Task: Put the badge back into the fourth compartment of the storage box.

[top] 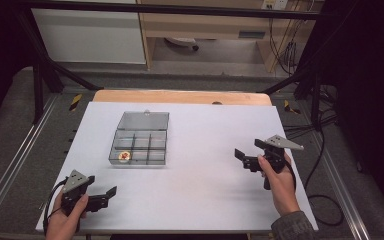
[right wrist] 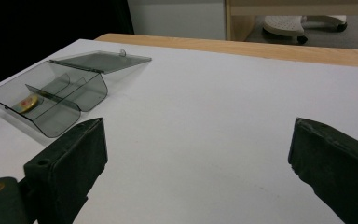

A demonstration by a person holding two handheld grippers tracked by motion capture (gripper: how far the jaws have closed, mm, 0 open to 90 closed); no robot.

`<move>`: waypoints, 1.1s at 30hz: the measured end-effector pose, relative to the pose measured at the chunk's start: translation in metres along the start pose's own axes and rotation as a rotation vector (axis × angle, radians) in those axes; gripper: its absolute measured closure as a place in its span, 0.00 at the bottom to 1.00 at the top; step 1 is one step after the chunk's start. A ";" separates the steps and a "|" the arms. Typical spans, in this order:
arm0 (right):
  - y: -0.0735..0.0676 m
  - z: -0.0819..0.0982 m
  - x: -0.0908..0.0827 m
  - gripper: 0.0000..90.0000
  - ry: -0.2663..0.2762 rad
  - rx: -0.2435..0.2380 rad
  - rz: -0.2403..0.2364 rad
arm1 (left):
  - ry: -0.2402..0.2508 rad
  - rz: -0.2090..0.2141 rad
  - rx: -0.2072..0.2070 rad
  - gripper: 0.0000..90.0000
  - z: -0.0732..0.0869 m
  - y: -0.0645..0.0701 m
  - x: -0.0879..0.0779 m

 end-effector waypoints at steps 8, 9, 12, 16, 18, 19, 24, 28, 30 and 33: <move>0.008 0.019 -0.005 0.05 0.009 0.004 0.027 | 0.008 0.008 -0.011 0.09 0.000 0.000 -0.001; 0.008 0.021 -0.005 0.05 0.007 0.004 0.030 | 0.013 0.011 -0.013 0.09 -0.001 0.000 -0.001; 0.009 0.029 -0.004 0.05 0.000 0.003 0.034 | 0.014 0.009 -0.015 0.09 -0.001 0.000 -0.001; 0.007 0.037 -0.002 0.05 -0.011 0.000 0.030 | 0.014 0.011 -0.016 0.09 -0.001 0.000 -0.001; 0.006 0.041 0.000 0.05 -0.019 -0.005 0.025 | 0.013 0.012 -0.016 0.09 -0.001 0.000 -0.001; 0.004 0.042 0.001 0.05 -0.024 -0.003 0.022 | 0.013 0.013 -0.015 0.09 -0.001 0.000 -0.001; -0.004 0.047 0.006 0.04 -0.050 -0.021 -0.002 | 0.017 0.016 -0.019 0.09 -0.001 0.000 -0.001; -0.009 0.050 0.010 0.04 -0.071 -0.039 -0.008 | 0.016 0.017 -0.019 0.09 -0.001 0.000 -0.001; -0.010 0.051 0.011 0.04 -0.074 -0.040 -0.007 | 0.016 0.017 -0.019 0.09 -0.001 0.000 -0.001; -0.012 0.052 0.014 0.04 -0.084 -0.046 0.002 | 0.015 0.018 -0.019 0.09 -0.001 0.000 -0.001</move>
Point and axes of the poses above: each handheld gripper's, and its own axes: x roughly forward along the jaws, z roughly out of its underside, y roughly to its right, the point moved 2 cm from there along x, roughly forward along the jaws, and after that the axes turned 6 degrees about x, right-handed, at the moved point
